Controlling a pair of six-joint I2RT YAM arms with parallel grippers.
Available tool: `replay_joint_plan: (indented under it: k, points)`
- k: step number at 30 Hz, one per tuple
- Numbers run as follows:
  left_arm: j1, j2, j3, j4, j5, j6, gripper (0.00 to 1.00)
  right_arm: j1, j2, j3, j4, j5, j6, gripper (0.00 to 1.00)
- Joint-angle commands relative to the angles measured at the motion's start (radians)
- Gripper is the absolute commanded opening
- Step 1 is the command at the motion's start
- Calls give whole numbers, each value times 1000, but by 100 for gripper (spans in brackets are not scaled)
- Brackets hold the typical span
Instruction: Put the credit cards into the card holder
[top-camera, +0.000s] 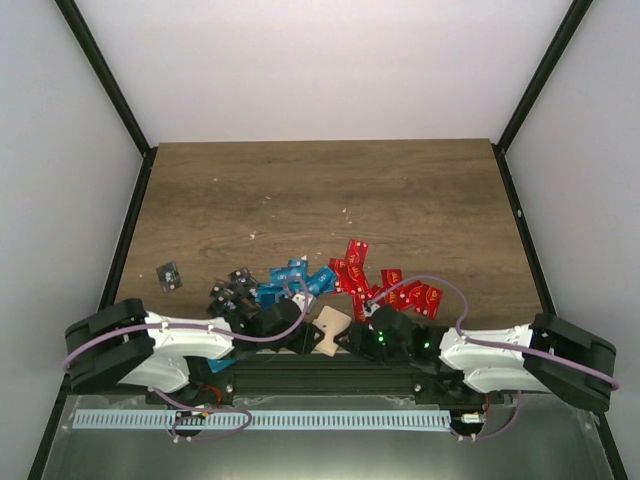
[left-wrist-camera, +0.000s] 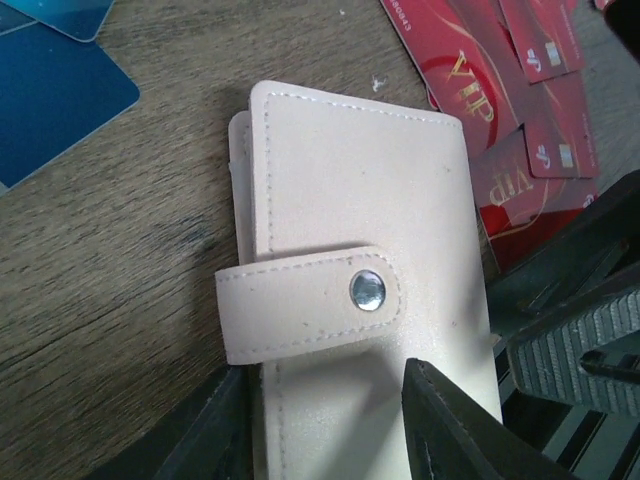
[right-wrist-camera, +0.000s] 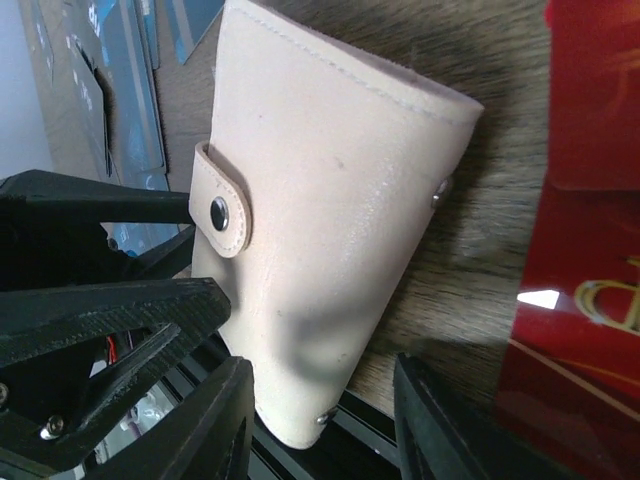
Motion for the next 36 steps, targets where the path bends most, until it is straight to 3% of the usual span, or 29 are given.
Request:
replay_joint_plan:
  k: [1,9,14,19,24,31,36]
  points:
    - [-16,30,-41,76,15,-45,42,9,21,-28,22,45,-9,39]
    - [-47,32,-85,156,5,-102,28,10,31,-12,70,52,-57,31]
    - [-62,17,-90,154,-9,-119,26,10,14,8,81,47,-108,16]
    - [-85,-43,-54,12,-132,-111,39,10,-8,58,16,24,-185,1]
    - [-96,-118,-42,-78,-229,-104,53,10,-39,86,-35,14,-237,1]
    - [-98,-272,-104,-39,-219,-65,79,9,-146,111,-73,15,-329,1]
    - [-97,-433,-195,80,-138,-41,86,9,-253,119,-91,-6,-391,1]
